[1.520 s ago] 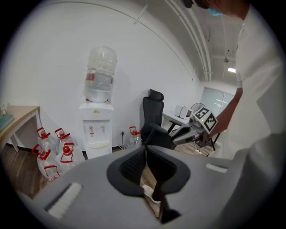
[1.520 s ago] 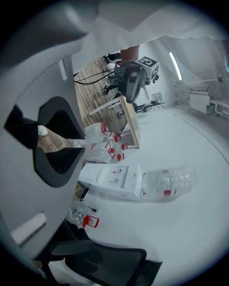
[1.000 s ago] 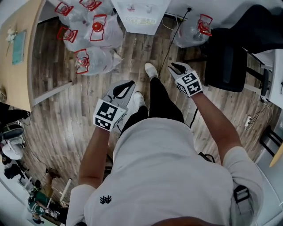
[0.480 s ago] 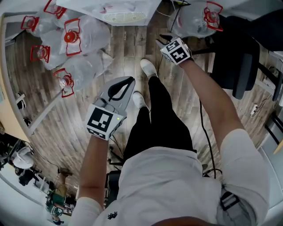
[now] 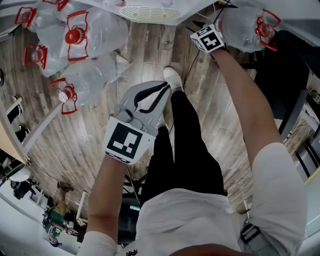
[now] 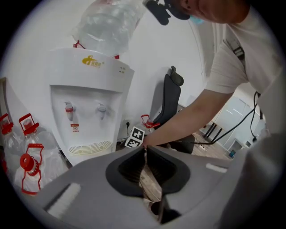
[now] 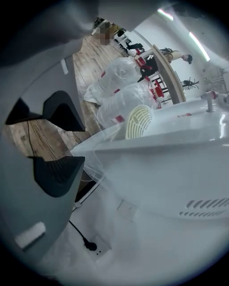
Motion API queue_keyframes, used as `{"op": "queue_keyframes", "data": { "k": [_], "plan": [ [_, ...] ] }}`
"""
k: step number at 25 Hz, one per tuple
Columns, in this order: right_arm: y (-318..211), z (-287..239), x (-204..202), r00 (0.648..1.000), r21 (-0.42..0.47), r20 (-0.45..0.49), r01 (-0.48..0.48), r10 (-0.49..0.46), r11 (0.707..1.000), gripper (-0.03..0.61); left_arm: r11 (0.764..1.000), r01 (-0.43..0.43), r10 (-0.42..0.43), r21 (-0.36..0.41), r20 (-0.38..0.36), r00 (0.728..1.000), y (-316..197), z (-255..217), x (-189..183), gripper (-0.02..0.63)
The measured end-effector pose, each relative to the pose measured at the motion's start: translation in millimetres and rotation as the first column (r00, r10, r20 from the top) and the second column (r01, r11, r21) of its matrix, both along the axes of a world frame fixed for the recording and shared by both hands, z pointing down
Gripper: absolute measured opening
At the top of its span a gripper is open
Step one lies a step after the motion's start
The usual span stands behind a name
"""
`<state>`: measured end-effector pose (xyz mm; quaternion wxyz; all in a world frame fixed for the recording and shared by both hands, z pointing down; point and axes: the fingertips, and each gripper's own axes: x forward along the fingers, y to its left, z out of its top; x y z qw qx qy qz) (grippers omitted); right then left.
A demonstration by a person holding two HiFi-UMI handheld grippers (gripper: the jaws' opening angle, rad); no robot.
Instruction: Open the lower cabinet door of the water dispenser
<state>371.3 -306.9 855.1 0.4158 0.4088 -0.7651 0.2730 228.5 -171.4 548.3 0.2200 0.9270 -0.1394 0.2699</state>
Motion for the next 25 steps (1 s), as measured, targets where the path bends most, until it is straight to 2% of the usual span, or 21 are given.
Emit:
{"op": "queue_keyframes", "data": {
  "k": [11,25],
  "plan": [
    [-46.0,29.7,-0.8,0.999,0.012,-0.047,0.015,-0.014,1.000,0.175,0.998,0.052,-0.053,-0.036,-0.023,0.998,9.0,24.5,-6.1,0.058],
    [-44.4,29.4,-0.8,0.997,0.008,-0.079,-0.014,0.014,1.000,0.181,0.994,0.103,-0.105,-0.047,-0.046,0.993,10.8,25.3,-24.4,0.058]
  ]
}}
